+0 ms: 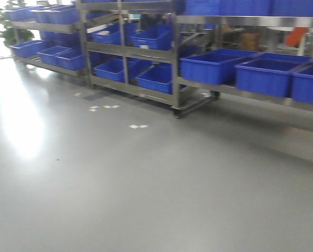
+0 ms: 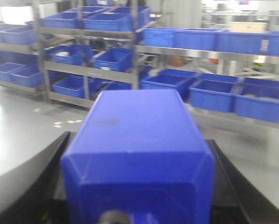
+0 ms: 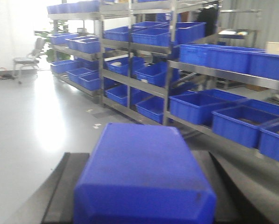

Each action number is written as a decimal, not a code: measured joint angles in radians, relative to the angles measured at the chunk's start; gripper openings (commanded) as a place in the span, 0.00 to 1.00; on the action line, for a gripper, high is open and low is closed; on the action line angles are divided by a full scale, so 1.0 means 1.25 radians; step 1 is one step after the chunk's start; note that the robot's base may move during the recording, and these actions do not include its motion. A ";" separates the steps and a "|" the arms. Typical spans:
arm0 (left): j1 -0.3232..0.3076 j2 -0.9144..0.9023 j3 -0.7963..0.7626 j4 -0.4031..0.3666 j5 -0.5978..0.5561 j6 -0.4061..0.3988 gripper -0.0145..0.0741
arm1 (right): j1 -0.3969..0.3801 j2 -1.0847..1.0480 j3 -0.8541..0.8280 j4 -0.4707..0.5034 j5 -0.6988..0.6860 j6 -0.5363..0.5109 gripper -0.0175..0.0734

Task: Pick and sort blue part to right shelf
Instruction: 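Drive the base away from the table holding both blocks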

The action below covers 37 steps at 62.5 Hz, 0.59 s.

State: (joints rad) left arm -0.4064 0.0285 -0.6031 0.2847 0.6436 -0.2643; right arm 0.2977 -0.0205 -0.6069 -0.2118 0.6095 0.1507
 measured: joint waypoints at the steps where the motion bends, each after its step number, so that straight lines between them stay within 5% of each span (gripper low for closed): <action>1: 0.000 0.000 0.000 0.000 0.000 0.000 0.53 | 0.000 0.000 0.000 0.000 0.000 0.000 0.39; 37: 0.000 0.000 0.000 0.000 0.000 0.000 0.53 | 0.000 0.000 0.000 -0.001 0.000 0.000 0.39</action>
State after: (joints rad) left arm -0.4064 0.0285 -0.6031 0.2847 0.6436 -0.2643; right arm 0.2977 -0.0205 -0.6069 -0.2127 0.6095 0.1507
